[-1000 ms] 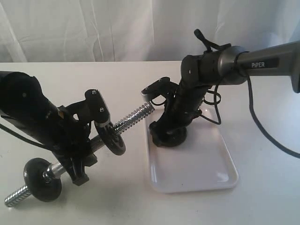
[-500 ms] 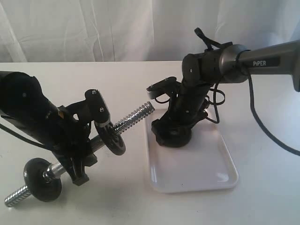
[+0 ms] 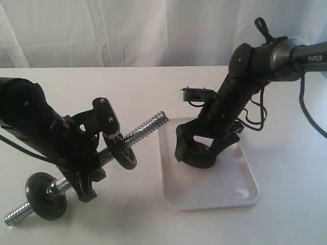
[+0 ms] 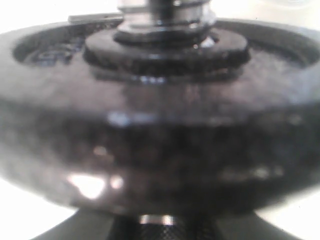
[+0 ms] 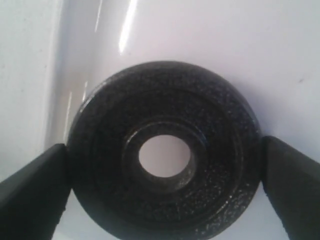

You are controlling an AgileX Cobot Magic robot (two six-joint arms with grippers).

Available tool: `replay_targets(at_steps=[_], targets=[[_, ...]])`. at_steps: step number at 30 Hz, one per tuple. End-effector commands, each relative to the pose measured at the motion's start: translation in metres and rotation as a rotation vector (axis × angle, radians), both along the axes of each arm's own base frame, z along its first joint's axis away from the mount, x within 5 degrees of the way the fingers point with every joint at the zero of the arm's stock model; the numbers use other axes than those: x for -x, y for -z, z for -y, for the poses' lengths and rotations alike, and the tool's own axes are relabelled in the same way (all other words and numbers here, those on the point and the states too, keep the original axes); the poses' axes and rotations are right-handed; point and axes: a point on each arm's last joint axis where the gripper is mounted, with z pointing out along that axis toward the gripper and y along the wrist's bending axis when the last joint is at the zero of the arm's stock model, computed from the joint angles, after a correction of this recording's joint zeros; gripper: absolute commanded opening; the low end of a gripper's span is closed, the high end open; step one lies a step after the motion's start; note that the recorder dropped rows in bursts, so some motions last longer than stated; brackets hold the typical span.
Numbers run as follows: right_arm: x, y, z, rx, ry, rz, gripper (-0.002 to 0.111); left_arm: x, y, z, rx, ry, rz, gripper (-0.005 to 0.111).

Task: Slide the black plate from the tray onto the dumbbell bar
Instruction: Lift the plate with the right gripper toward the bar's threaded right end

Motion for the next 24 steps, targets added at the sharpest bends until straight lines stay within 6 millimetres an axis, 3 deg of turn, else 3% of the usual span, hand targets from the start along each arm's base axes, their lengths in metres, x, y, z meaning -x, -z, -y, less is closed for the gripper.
replay_targets(at_steps=[1, 9, 16, 24], targets=[[0.004, -0.025, 0.009, -0.109, 0.0, -0.028, 0.0, -0.003, -0.026, 0.002, 0.094, -0.041, 0.091, 0.0], [0.003, -0.057, 0.03, -0.315, 0.027, -0.046, 0.0, -0.003, -0.026, 0.002, 0.092, -0.04, 0.088, 0.0], [-0.008, -0.074, 0.05, -0.499, 0.096, 0.023, 0.0, -0.003, -0.026, 0.002, 0.092, -0.04, 0.088, 0.0], [-0.007, -0.072, 0.054, -0.569, 0.148, 0.006, 0.0, -0.003, -0.026, 0.002, 0.091, -0.037, 0.089, 0.0]])
